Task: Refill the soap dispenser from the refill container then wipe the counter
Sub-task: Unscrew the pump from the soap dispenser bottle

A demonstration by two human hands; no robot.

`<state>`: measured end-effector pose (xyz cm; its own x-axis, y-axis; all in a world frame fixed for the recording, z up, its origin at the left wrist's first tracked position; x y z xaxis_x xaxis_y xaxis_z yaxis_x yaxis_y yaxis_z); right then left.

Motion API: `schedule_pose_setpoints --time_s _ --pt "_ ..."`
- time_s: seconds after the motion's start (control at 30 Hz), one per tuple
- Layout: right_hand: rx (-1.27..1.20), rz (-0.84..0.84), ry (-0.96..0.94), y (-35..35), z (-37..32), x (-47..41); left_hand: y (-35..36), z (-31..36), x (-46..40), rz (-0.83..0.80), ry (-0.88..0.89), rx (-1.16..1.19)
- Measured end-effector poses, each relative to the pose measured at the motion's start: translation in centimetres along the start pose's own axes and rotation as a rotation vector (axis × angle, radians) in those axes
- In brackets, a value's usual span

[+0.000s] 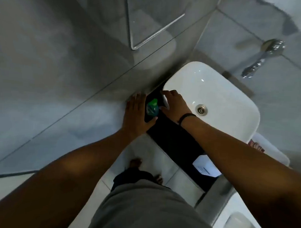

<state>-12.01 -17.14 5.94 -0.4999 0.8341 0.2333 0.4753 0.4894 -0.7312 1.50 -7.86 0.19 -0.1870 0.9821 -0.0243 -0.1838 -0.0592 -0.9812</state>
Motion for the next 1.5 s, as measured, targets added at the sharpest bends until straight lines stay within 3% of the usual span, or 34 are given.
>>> schedule_pose_setpoints --time_s 0.13,0.27,0.5,0.73,0.9,1.07,1.23,1.43,1.5 --pt "0.049 -0.131 0.031 2.8 -1.0 -1.5 2.1 -0.7 0.5 -0.082 -0.061 0.027" --pt "0.119 -0.16 0.029 4.0 -1.3 -3.0 3.7 0.2 -0.3 -0.113 -0.139 0.18" --pt "0.187 -0.156 -0.032 4.1 -1.2 -4.0 4.2 0.6 -1.3 0.021 -0.224 0.429" --pt "0.259 -0.424 -0.313 4.4 -3.3 -2.7 4.4 0.2 -1.2 0.05 -0.273 0.476" --pt "0.335 -0.302 -0.103 3.0 -1.7 -4.6 4.8 -0.1 -1.8 -0.018 -0.241 0.516" --pt "0.344 -0.421 -0.219 4.8 -2.5 -4.0 4.7 -0.1 -1.5 0.071 -0.267 0.502" --pt "0.28 -0.185 -0.15 3.1 -1.5 -4.9 5.0 -0.3 -1.7 0.008 -0.239 0.526" --pt "0.258 -0.353 -0.274 4.8 -2.2 -4.6 5.4 -0.3 -1.7 0.012 -0.265 0.51" --pt "0.159 -0.261 -0.196 4.1 -1.7 -4.9 5.4 -0.4 -1.8 0.011 -0.248 0.518"
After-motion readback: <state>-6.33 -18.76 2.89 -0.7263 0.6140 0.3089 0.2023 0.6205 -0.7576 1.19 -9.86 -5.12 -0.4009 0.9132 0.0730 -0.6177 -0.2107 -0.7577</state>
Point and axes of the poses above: each hand's wrist, its own x-axis away from the middle knuckle, its own y-axis out of the palm, z = x × y, the point moved 8 cm from there along -x, towards the middle knuckle, and after that the axes turned 14 degrees about -x, right-handed, at the moved point
